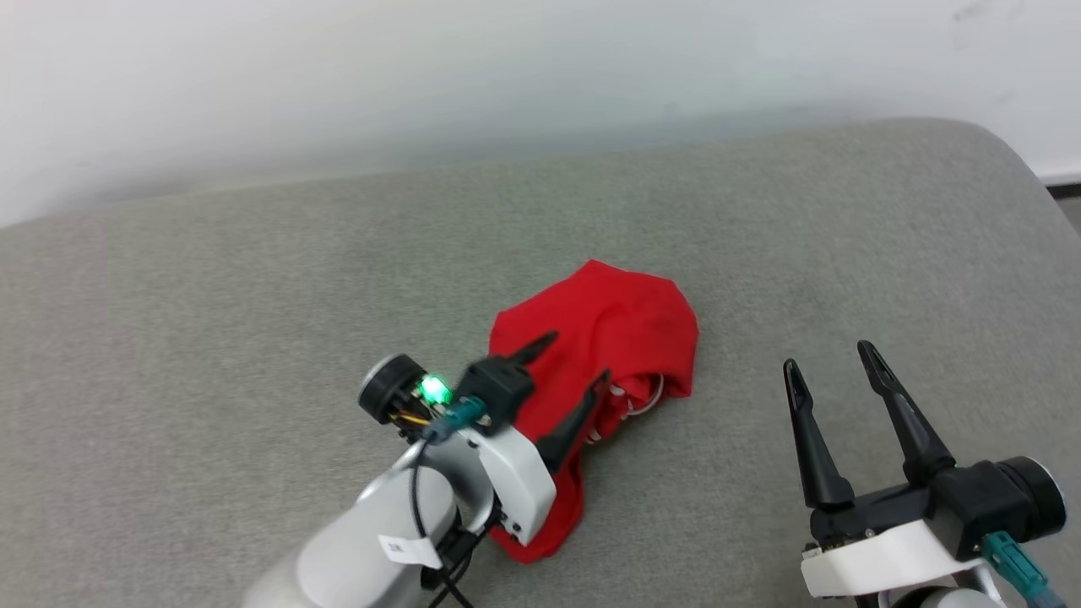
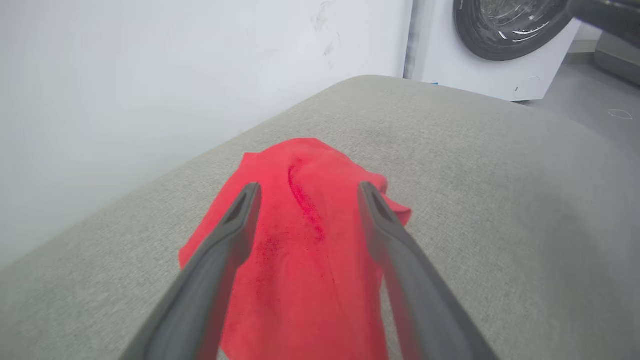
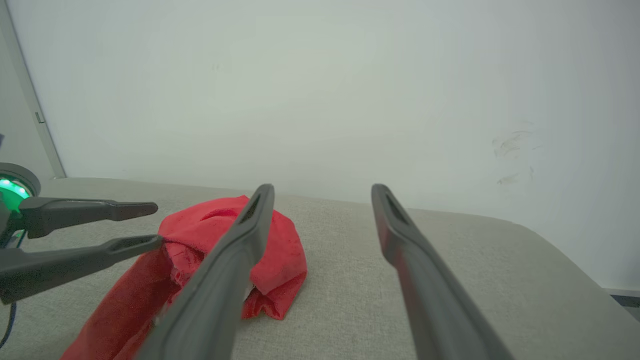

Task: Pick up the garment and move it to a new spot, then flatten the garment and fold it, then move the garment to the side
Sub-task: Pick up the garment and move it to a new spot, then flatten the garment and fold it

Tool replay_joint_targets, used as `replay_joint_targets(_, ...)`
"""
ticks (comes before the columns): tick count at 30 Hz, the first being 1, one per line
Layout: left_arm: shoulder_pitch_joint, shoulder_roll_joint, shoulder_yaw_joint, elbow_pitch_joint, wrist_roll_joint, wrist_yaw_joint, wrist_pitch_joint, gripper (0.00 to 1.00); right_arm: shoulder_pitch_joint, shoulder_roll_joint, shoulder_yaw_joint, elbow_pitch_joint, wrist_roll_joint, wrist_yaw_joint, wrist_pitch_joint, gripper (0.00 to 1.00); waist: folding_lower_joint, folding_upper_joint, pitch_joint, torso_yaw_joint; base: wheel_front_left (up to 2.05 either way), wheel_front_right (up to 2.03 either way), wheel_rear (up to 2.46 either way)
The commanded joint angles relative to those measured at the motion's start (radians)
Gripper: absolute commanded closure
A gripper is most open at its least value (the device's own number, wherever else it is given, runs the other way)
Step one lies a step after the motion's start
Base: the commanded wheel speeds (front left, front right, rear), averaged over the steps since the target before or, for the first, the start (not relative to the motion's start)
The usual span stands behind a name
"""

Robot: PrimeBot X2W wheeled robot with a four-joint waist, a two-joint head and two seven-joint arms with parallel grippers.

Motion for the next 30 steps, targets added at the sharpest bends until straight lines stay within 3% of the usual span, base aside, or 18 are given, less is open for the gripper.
replay_joint_targets(1,0.005,0.010,0.018,-0.018,-0.010,0.010,-0.013,0.00,0.013,0.003,-0.005,-0.001,-0.009,-0.001,-0.002,0.00,0.0001,0.0000,-0.036,0.041,0.00,0.00,0.00)
replay_joint_targets(9,0.097,0.139,0.204,-0.211,-0.024,0.139,-0.059,0.00,0.048,0.003,-0.013,-0.005,-0.018,-0.001,-0.002,0.00,0.0001,0.0000,-0.089,0.125,0.00,0.00,0.00)
replay_joint_targets(15,0.296,0.186,0.379,-0.394,0.052,0.211,-0.060,0.00,0.060,0.002,-0.015,-0.017,-0.019,-0.001,-0.002,0.00,0.0001,0.0000,-0.093,0.151,0.00,0.00,0.00)
replay_joint_targets(22,0.545,0.097,0.529,-0.520,0.190,0.239,-0.060,0.00,0.067,0.002,-0.012,-0.020,-0.014,-0.001,-0.002,0.00,0.0001,0.0000,-0.091,0.150,0.00,0.00,0.00)
replay_joint_targets(25,0.602,0.047,0.571,-0.539,0.229,0.223,-0.060,0.00,0.071,0.002,-0.015,-0.022,-0.011,-0.001,-0.002,0.00,0.0001,0.0000,-0.092,0.150,0.00,0.00,0.00)
replay_joint_targets(30,0.635,0.002,0.622,-0.536,0.277,0.161,-0.060,0.00,0.069,0.002,-0.012,-0.033,-0.015,-0.001,-0.002,0.00,0.0001,0.0000,-0.083,0.156,0.00,0.00,0.00)
